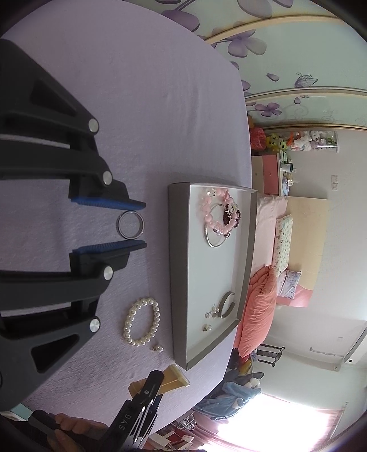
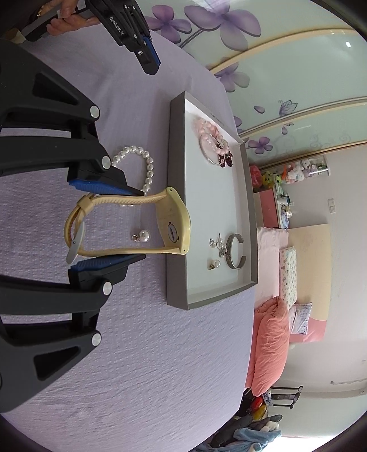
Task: Organize jewelry
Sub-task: 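Carry the ring into the tray with the left tool while the right tool drops the watch there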
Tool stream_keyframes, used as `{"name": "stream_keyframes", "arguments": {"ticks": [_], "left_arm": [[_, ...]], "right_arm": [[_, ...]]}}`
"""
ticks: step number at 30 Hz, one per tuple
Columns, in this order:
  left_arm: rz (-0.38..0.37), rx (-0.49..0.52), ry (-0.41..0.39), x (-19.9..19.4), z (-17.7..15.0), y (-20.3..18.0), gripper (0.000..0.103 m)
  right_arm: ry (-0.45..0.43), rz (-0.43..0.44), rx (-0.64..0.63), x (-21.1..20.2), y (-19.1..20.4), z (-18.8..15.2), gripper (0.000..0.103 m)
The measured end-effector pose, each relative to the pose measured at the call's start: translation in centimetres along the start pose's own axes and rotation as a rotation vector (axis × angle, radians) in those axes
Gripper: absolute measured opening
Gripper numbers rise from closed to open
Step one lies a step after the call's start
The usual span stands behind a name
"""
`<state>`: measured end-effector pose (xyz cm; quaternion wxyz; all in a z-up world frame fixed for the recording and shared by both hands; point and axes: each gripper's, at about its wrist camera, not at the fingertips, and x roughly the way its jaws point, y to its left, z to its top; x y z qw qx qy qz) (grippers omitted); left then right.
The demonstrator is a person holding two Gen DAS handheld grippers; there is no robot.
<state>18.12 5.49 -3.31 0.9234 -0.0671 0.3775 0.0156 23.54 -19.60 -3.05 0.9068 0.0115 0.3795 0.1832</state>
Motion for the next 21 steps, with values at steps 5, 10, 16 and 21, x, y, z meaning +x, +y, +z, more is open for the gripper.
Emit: {"name": "stream_keyframes", "arguments": {"ticks": [5, 10, 16, 21], "left_arm": [[-0.002, -0.001, 0.000, 0.1, 0.2, 0.1, 0.022], [-0.010, 0.005, -0.033, 0.0, 1.5, 0.0, 0.022], [-0.019, -0.023, -0.070, 1.2, 4.5, 0.3, 0.022], [-0.023, -0.037, -0.078, 2.7, 6.4, 0.2, 0.022]], "right_arm": [[-0.005, 0.000, -0.006, 0.1, 0.0, 0.4, 0.038], [-0.072, -0.011, -0.002, -0.6, -0.2, 2.9, 0.038], [-0.113, -0.034, 0.024, 1.6, -0.6, 7.1, 0.038], [-0.058, -0.043, 0.059, 6.5, -1.5, 9.5, 0.038]]}}
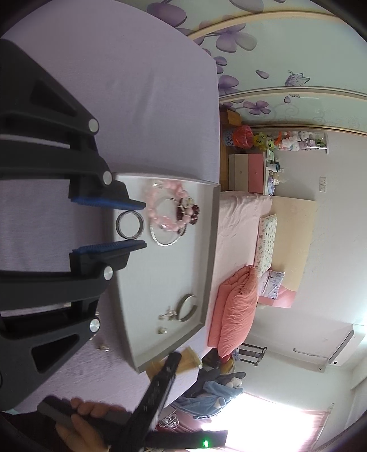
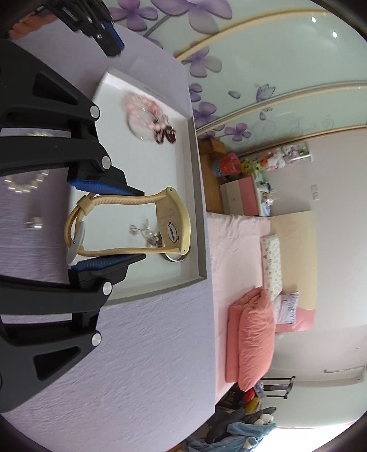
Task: Organize jewelry
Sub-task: 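Carry the ring into the tray with the left tool while the right tool drops the watch there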
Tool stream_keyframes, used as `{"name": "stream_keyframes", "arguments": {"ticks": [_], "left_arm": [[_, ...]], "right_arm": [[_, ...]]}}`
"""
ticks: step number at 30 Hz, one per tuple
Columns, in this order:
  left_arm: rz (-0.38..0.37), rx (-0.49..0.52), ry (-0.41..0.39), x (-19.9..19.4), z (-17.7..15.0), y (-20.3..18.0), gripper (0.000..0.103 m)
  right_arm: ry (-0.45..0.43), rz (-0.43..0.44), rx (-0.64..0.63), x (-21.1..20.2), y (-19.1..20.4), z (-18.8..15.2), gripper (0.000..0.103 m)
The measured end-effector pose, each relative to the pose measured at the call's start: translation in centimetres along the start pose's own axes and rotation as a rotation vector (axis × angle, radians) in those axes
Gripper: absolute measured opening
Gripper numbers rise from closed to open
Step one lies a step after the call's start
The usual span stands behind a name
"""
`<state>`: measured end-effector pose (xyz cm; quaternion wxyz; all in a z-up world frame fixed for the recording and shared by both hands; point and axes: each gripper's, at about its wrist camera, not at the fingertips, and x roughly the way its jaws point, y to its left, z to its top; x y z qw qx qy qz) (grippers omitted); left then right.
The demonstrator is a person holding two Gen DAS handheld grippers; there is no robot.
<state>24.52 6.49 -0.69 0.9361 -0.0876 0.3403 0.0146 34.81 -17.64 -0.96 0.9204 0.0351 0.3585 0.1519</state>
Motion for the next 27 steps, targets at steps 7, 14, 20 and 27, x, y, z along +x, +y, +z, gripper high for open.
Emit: {"name": "stream_keyframes", "arguments": {"ticks": [7, 14, 20, 27], "left_arm": [[-0.018, -0.037, 0.006, 2.9, 1.8, 0.2, 0.022], [-0.030, -0.020, 0.021, 4.9, 2.5, -0.8, 0.022], [-0.039, -0.010, 0.032, 6.2, 2.7, -1.4, 0.022], [-0.066, -0.008, 0.065, 9.2, 3.4, -2.5, 0.022]], "right_arm": [[0.094, -0.018, 0.027, 4.4, -0.5, -0.2, 0.039], [0.100, -0.021, 0.012, 4.4, -0.7, -1.0, 0.056], [0.057, 0.001, 0.008, 2.1, -0.7, -1.3, 0.073], [0.026, 0.014, -0.029, 0.5, -0.7, -1.5, 0.073]]}}
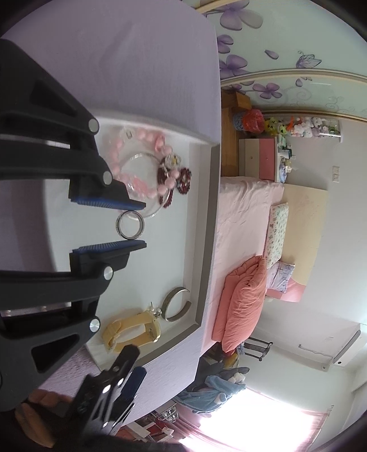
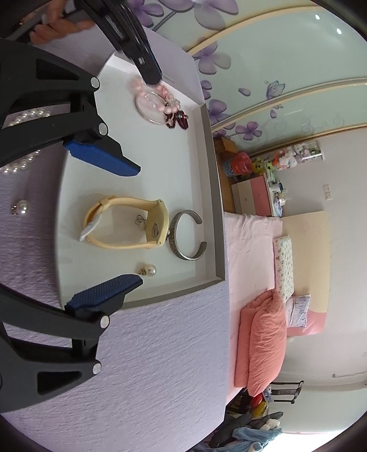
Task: Organize jewelry
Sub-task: 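Carry the ring into the tray with the left tool while the right tool drops the watch there, then grasp the pearl stud earring with the right tool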
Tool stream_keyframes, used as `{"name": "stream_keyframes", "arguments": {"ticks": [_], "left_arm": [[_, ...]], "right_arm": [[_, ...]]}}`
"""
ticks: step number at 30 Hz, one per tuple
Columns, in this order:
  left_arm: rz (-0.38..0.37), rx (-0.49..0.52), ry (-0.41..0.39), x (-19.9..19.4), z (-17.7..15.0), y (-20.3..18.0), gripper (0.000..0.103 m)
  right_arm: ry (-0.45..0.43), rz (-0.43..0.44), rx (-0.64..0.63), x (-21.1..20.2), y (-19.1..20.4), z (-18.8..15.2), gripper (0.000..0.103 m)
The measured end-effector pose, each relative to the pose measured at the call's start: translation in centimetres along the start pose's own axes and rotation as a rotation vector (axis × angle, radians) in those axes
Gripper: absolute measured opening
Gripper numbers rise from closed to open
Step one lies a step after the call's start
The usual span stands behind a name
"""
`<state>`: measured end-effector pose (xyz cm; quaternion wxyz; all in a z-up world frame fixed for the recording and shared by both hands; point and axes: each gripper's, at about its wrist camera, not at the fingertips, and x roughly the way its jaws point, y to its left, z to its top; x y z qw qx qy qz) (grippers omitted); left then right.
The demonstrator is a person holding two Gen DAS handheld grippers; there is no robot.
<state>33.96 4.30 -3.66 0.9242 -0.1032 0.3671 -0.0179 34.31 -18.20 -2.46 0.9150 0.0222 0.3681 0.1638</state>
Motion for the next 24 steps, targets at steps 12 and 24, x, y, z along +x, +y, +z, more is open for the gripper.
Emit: {"name": "stream_keyframes", "arguments": {"ticks": [12, 24], "left_arm": [[-0.018, 0.023, 0.021, 2.9, 0.9, -1.8, 0.022], [0.049, -0.051, -0.098, -2.5, 0.3, 0.8, 0.083]], "right_arm": [[-0.004, 0.013, -0.025, 0.2, 0.3, -0.4, 0.073], [-0.033, 0.000, -0.025, -2.0, -0.3, -1.6, 0.073]]}}
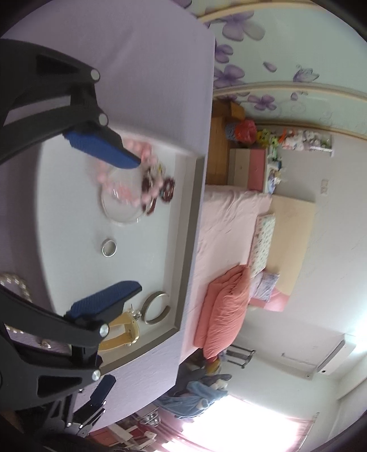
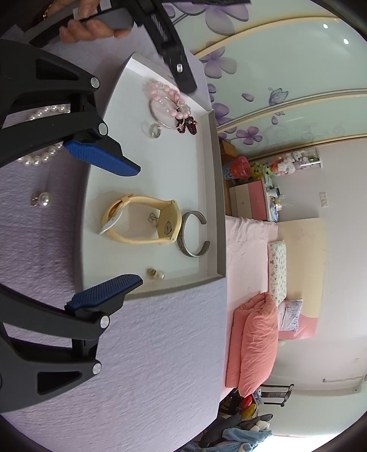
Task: Organize jewelry
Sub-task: 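Grasp the pearl stud earring with the right tool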
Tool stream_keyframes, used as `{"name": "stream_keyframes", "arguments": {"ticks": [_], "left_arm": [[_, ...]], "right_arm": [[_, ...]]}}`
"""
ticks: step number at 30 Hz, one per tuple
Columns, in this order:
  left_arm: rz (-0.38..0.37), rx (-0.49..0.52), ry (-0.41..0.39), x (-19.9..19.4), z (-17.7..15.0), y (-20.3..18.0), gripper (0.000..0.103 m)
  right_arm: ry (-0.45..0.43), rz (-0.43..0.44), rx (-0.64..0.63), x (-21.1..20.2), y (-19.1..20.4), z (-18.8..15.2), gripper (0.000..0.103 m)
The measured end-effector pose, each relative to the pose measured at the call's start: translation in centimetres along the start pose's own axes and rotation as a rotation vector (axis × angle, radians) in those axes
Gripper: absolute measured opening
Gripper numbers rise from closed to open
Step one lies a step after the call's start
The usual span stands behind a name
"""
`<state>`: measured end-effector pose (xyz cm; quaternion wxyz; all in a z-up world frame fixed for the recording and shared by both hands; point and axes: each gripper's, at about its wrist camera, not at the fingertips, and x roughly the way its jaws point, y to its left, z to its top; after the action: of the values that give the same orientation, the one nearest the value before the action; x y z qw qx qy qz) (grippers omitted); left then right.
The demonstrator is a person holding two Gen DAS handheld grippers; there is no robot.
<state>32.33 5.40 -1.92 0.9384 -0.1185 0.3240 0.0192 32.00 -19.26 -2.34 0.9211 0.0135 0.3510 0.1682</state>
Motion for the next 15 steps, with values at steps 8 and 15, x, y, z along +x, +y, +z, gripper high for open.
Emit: {"name": "stream_keyframes", "arguments": {"ticks": [8, 15], "left_arm": [[0.048, 0.007, -0.042, -6.2, -2.2, 2.6, 0.088], [0.057, 0.037, -0.069, -10.5, -5.2, 3.3, 0.089]], "right_arm": [[-0.020, 0.008, 0.007, -2.5, 0.2, -1.3, 0.073], [-0.011, 0.014, 0.015, -3.9, 0.9, -3.4, 0.073]]}}
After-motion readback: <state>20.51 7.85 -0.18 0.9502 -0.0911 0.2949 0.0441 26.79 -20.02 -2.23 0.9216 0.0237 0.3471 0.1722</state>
